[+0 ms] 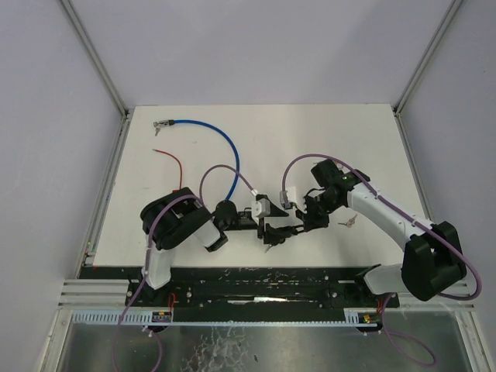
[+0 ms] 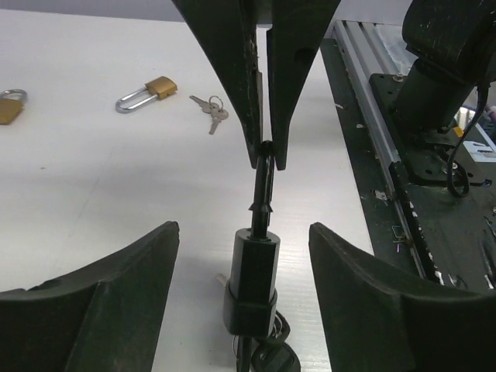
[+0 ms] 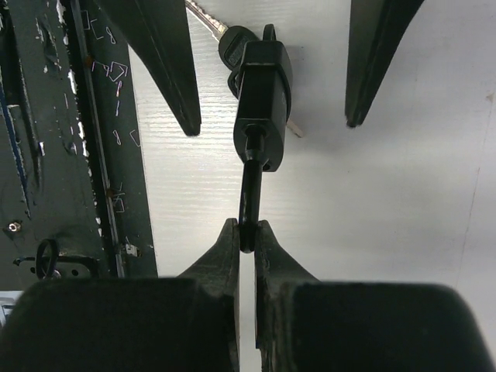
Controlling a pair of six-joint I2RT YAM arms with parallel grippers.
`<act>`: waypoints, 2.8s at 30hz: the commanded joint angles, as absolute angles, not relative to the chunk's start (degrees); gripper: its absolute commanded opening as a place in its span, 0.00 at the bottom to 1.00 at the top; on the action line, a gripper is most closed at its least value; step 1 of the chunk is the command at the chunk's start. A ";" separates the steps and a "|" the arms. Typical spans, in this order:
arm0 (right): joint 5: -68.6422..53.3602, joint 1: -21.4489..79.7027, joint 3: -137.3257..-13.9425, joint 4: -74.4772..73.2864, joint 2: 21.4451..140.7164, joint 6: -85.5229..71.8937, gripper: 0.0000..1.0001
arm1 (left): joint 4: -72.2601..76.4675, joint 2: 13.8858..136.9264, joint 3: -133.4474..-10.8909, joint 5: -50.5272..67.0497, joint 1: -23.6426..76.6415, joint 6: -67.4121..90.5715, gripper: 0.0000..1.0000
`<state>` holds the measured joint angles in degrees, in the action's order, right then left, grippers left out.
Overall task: Lock with the key
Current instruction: Lock the lock.
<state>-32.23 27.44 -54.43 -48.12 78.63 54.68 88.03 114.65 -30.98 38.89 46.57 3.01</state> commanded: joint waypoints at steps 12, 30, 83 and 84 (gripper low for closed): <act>-36.68 26.48 -54.80 -49.16 74.35 55.22 0.00 | 87.30 109.50 -24.85 29.71 49.19 -4.67 0.70; -37.49 26.49 -54.68 -49.39 74.44 55.74 0.00 | 79.27 111.42 -31.15 34.79 50.01 -4.48 0.43; -38.62 34.38 -56.90 -50.73 80.54 62.30 0.00 | 91.96 121.32 -33.48 39.30 48.45 -4.19 0.00; -38.84 34.37 -57.58 -51.36 80.95 61.94 0.00 | 91.95 121.13 -33.24 38.95 48.48 -4.43 0.00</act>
<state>-29.63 31.86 -56.47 -53.43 78.41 64.20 89.19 120.62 -33.56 43.48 48.69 -2.00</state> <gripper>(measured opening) 0.068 0.263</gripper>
